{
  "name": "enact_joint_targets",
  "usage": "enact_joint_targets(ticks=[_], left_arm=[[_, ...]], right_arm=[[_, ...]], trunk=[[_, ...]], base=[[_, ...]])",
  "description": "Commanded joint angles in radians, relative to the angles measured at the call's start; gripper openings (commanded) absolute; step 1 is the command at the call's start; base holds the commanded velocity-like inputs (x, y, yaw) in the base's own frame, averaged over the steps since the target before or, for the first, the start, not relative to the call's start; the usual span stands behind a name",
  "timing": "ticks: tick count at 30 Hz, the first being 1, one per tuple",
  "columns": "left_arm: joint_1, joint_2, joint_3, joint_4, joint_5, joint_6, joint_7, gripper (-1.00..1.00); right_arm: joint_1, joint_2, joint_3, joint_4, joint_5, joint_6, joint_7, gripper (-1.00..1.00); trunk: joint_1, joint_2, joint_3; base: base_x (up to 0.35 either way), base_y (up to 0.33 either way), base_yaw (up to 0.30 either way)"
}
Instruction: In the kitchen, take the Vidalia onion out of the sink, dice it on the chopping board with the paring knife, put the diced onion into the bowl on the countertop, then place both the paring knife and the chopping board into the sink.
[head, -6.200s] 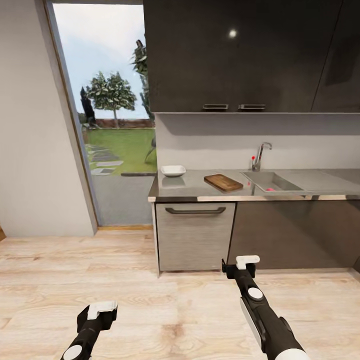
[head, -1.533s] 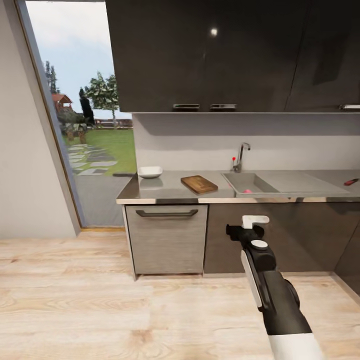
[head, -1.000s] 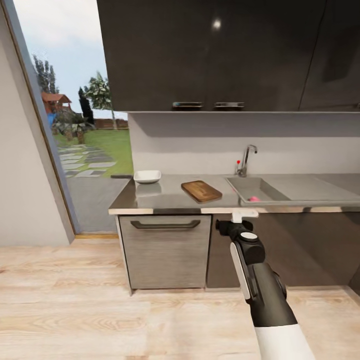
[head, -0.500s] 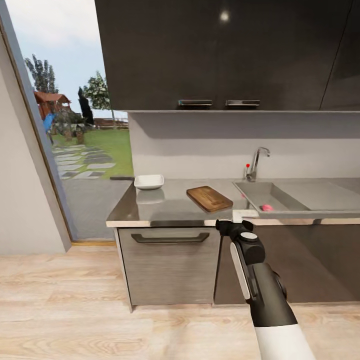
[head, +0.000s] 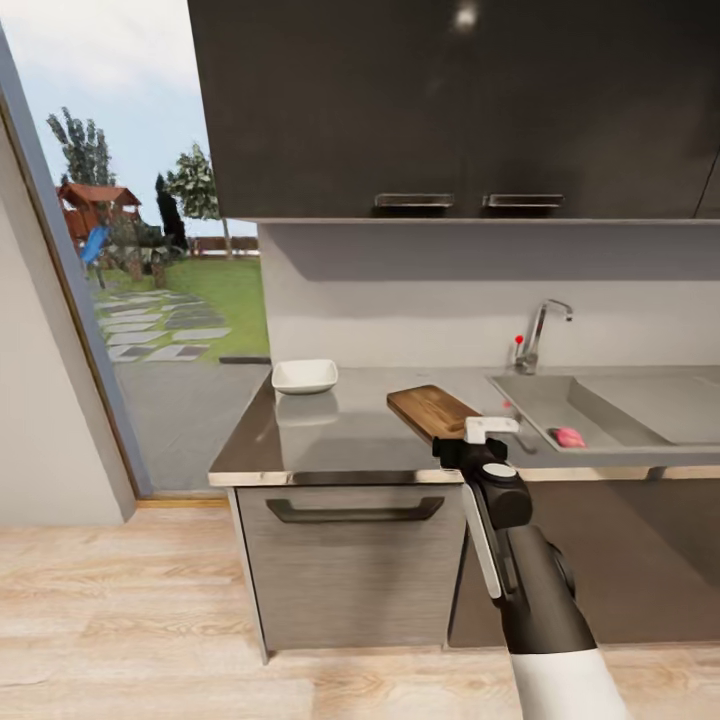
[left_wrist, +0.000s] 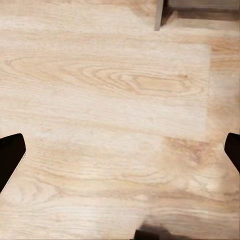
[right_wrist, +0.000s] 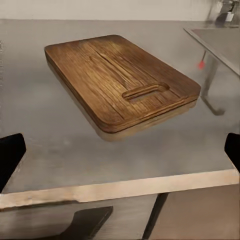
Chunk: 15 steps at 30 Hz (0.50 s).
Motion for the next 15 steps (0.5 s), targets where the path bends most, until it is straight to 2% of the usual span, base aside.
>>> enact_joint_targets(ticks=[1,4,7,11,15], left_arm=[[-0.001,0.0,-0.001,0.001,0.009,-0.003,-0.001,1.0],[-0.001,0.0,-0.002,0.001,0.009,-0.003,-0.001,1.0],[-0.001,0.0,-0.004,0.003,0.009,-0.003,-0.001,1.0],[-0.001,-0.001,-0.005,0.055,0.008,-0.003,-0.002,1.0],[-0.001,0.004,-0.006,0.107,0.005,-0.005,-0.002,1.0]], right_arm=[[-0.001,0.0,0.001,-0.004,0.01,0.007,0.002,1.0],[-0.001,-0.002,0.0,-0.007,0.011,0.007,0.001,1.0],[-0.001,-0.016,0.0,-0.009,0.01,0.006,0.002,1.0],[-0.001,-0.044,-0.001,-0.009,0.011,0.005,0.002,1.0],[-0.001,-0.06,-0.004,-0.009,0.011,0.003,0.0,1.0]], trunk=[[0.001,-0.001,-0.001],[0.001,-0.001,-0.001],[0.001,-0.001,-0.001],[0.001,-0.001,-0.001],[0.001,-0.001,-0.001]], base=[[0.317,0.121,0.0],[0.309,0.112,0.0],[0.192,0.047,0.0],[0.055,0.013,0.0],[0.013,0.003,0.0]])
